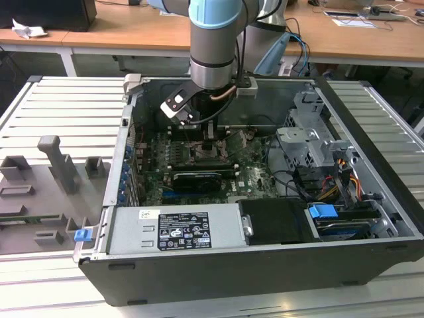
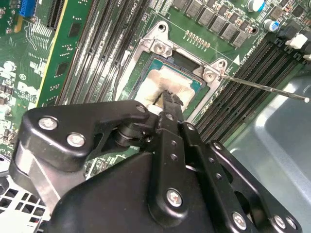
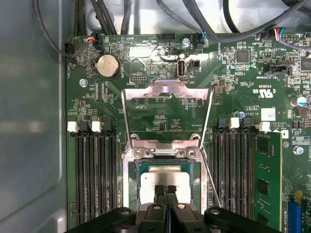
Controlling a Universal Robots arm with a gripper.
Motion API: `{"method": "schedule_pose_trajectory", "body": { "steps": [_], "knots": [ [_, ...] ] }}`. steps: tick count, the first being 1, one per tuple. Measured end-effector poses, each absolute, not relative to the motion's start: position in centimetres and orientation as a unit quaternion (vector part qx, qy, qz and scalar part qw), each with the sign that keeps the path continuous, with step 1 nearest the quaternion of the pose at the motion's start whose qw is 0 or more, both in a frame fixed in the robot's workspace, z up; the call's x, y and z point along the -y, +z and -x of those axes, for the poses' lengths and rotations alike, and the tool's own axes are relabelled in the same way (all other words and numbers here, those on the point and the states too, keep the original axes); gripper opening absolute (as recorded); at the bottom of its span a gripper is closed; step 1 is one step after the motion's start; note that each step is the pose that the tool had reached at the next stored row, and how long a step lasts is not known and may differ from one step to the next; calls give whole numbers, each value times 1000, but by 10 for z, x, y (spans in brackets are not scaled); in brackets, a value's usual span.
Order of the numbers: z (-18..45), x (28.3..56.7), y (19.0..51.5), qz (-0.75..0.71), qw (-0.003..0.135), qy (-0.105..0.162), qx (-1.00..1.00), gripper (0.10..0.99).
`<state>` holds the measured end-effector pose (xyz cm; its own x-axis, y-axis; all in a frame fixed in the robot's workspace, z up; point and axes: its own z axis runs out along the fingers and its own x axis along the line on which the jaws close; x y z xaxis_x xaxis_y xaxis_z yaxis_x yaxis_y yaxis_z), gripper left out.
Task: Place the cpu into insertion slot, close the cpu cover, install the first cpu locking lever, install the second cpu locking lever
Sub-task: 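Place the cpu into insertion slot, then close the cpu cover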
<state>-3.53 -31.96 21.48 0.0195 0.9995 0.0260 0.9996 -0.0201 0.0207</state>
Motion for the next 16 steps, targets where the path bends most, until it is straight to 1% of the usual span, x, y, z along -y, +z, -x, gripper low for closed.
{"method": "schedule_pose_trajectory", "body": {
  "steps": [16],
  "knots": [
    [35,320,226,714,2,-17,700,106]
  ]
}}
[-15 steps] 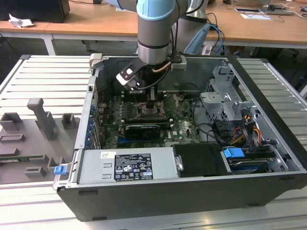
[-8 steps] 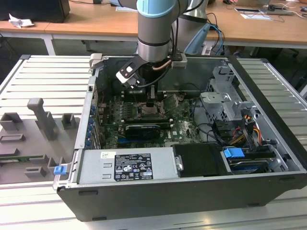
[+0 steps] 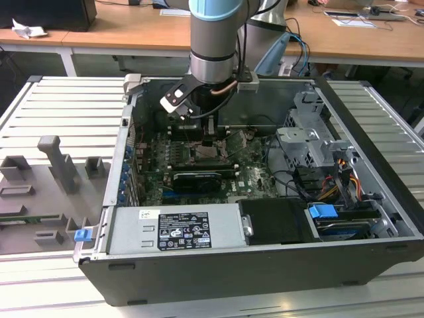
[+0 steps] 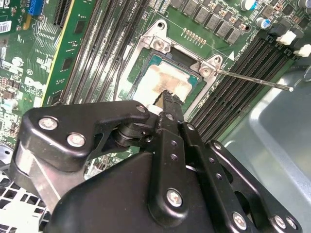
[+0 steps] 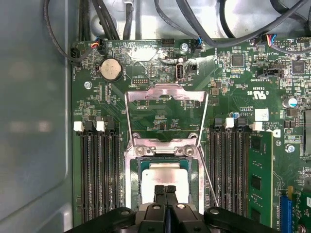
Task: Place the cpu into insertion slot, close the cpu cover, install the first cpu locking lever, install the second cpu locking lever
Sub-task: 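Close the cpu cover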
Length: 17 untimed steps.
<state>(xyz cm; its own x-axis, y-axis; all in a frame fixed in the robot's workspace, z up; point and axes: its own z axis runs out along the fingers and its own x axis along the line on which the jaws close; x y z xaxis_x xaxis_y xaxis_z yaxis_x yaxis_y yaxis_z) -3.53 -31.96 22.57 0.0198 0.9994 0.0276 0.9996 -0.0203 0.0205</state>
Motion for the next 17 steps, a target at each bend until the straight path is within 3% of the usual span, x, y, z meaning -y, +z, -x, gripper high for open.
{"method": "schedule_pose_trajectory", "body": {
  "steps": [17],
  "knots": [
    [35,320,266,714,3,-17,700,106]
  ]
}}
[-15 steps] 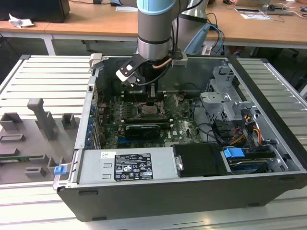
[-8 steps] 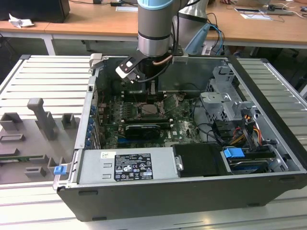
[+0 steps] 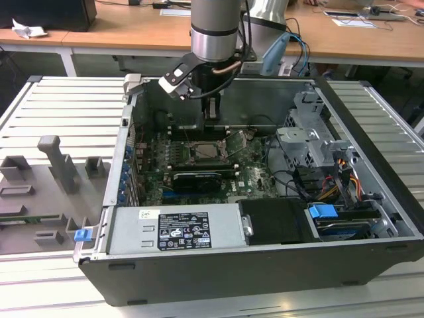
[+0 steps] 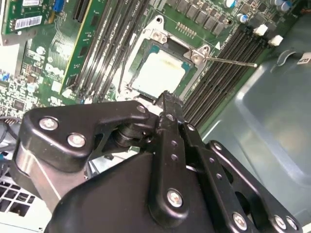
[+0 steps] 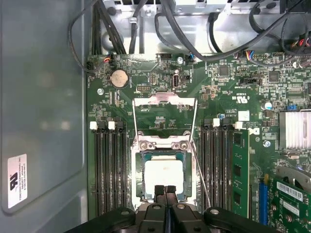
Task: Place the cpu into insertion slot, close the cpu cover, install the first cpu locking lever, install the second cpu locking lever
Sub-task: 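Close the cpu cover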
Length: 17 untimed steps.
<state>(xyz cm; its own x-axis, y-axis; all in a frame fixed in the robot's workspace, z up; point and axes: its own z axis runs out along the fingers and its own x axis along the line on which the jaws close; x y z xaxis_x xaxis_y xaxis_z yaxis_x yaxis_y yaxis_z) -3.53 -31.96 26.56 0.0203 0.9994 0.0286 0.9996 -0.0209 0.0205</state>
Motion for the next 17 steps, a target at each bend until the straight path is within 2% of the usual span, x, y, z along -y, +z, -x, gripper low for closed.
{"method": "schedule_pose_trajectory", "body": {
  "steps": [17],
  "knots": [
    [4,326,276,710,3,-17,704,106]
  ]
}}
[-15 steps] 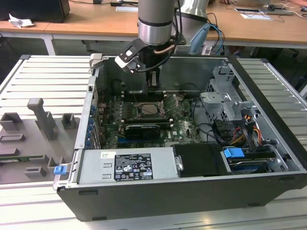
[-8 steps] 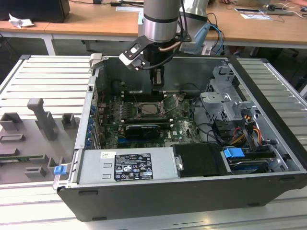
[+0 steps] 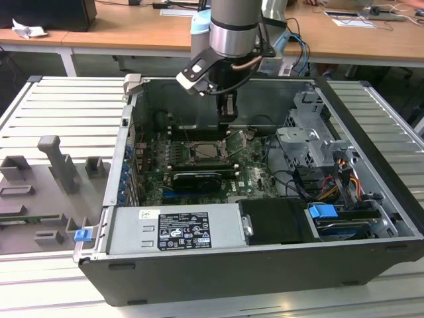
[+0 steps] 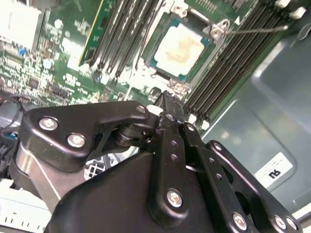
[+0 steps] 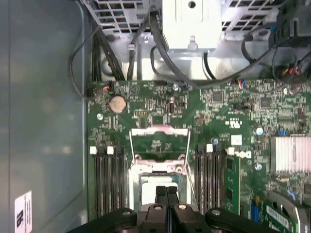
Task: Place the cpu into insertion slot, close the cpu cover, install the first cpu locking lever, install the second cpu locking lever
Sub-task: 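Close the cpu cover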
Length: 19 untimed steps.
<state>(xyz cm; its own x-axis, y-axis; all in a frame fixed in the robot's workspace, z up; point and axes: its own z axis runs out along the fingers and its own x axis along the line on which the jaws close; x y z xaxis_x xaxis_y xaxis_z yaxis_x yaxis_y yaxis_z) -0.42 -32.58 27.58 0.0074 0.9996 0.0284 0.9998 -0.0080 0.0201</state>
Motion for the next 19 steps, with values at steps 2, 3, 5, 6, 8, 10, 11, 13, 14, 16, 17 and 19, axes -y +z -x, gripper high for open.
{"method": "schedule_pose_trajectory", "body": {
  "steps": [2,3,5,6,8,10,11,13,14,16,17,19],
  "knots": [
    [3,326,274,700,3,-17,714,106],
    [-1,326,272,696,3,-17,718,106],
    [-3,326,271,694,3,-17,719,106],
    [-5,326,270,694,3,-17,720,106],
    [-7,326,270,694,3,-17,720,106],
    [-10,326,269,694,3,-17,720,106],
    [-11,326,269,694,3,-17,720,106],
    [-14,326,269,694,3,-17,720,106],
    [-15,326,269,694,3,-17,720,106],
    [-18,326,269,694,3,-17,720,106],
    [-20,326,269,694,3,-17,720,106],
    [-26,326,268,694,4,-16,720,106]
  ]
}}
